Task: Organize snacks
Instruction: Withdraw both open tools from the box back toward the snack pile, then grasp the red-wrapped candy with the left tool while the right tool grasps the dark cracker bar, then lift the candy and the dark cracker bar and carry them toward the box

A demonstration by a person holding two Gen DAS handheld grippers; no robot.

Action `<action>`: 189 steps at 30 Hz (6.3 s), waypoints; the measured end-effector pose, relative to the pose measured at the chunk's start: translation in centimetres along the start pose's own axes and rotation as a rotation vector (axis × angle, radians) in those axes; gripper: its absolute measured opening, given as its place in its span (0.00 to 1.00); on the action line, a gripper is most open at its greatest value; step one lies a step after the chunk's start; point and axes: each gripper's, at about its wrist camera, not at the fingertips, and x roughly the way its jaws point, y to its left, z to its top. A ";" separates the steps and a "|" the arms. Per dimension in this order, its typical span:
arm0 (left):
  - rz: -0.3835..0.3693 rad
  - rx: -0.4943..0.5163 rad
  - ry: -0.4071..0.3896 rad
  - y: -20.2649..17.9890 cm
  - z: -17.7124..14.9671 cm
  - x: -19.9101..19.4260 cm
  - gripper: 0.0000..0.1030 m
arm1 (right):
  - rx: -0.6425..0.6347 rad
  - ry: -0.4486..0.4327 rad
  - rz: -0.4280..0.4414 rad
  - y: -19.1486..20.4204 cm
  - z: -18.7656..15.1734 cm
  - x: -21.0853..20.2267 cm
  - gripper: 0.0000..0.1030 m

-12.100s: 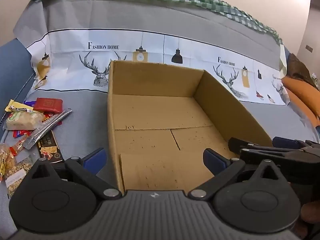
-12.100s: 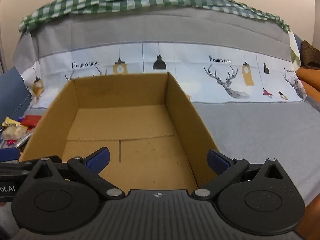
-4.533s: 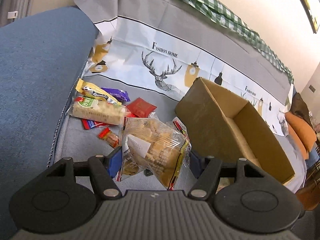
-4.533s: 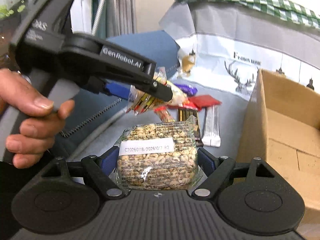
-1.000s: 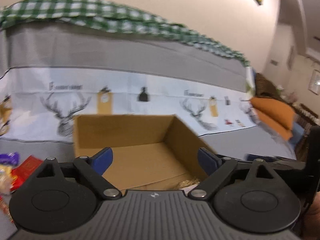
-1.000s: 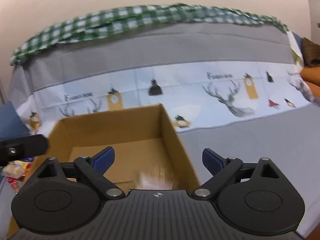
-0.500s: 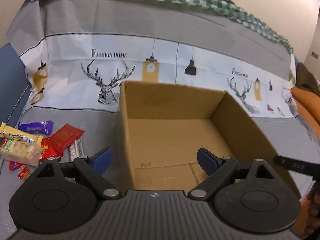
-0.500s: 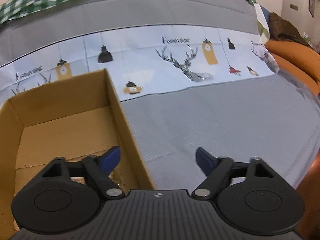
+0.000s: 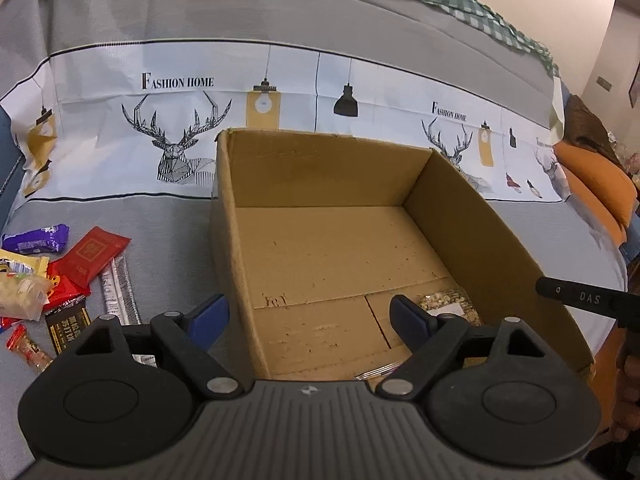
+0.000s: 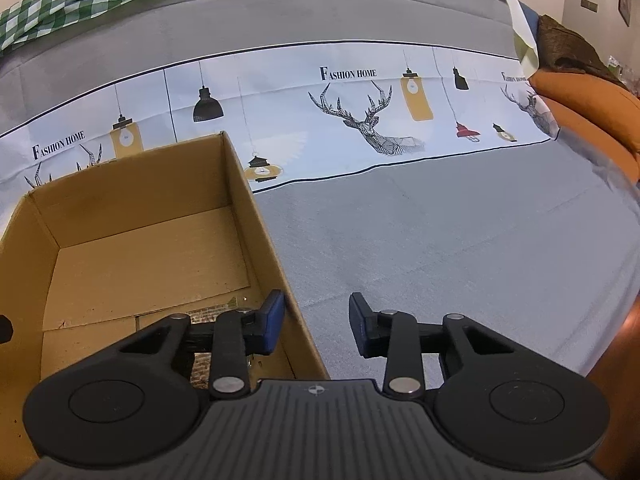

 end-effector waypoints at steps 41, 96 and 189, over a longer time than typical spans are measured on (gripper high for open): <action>-0.298 0.319 -0.169 0.2 -4.9 -8.8 0.47 | -0.058 -0.258 0.241 6.7 -1.4 -7.2 0.61; 0.242 -0.422 0.138 23.5 -4.2 -0.6 0.57 | -0.547 0.007 0.606 35.0 -13.4 -0.7 0.67; 0.182 -0.225 0.140 19.1 -4.1 -4.7 0.17 | -0.466 -0.021 0.582 29.6 -15.2 -7.7 0.40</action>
